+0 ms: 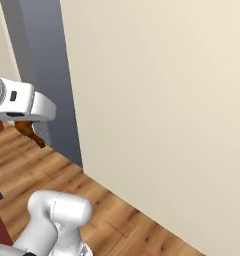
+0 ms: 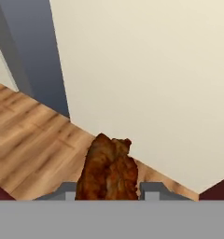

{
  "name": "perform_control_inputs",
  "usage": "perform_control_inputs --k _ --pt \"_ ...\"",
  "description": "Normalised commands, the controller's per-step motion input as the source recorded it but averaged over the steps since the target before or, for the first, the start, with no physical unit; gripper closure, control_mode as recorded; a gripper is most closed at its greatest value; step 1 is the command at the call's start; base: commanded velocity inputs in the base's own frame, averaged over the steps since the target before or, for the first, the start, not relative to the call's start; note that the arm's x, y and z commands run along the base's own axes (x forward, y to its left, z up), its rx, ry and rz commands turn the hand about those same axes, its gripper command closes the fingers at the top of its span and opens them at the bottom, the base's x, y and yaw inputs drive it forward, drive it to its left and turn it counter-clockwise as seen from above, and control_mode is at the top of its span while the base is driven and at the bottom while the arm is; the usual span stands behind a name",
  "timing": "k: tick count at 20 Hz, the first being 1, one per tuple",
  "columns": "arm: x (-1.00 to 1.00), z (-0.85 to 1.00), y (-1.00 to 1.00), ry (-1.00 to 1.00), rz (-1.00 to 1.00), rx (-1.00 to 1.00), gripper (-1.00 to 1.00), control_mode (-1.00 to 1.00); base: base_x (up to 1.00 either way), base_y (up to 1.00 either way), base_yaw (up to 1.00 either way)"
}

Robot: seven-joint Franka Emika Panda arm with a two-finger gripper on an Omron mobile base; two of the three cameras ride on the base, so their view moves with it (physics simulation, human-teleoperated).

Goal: Transport the chicken drumstick from the fridge to the microwave and turn on the microwave.

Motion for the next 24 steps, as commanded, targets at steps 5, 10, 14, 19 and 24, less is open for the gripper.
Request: perform_control_inputs --k 5,10,14,19,24 --pt "0.00 0.00 0.00 0.00 0.00 0.00 1.00 1.00 0.31 0.08 0.38" --pt "0.00 0.00 0.00 0.00 0.00 0.00 1.00 1.00 0.28 -0.05 0.39" --pt "0.00 0.00 0.00 0.00 0.00 0.00 1.00 1.00 0.29 -0.15 0.35" --pt "0.00 0.00 0.00 0.00 0.00 0.00 1.00 1.00 0.43 -0.46 0.28" --pt "0.00 0.00 0.00 0.00 0.00 0.00 1.00 1.00 0.66 -0.30 0.24"
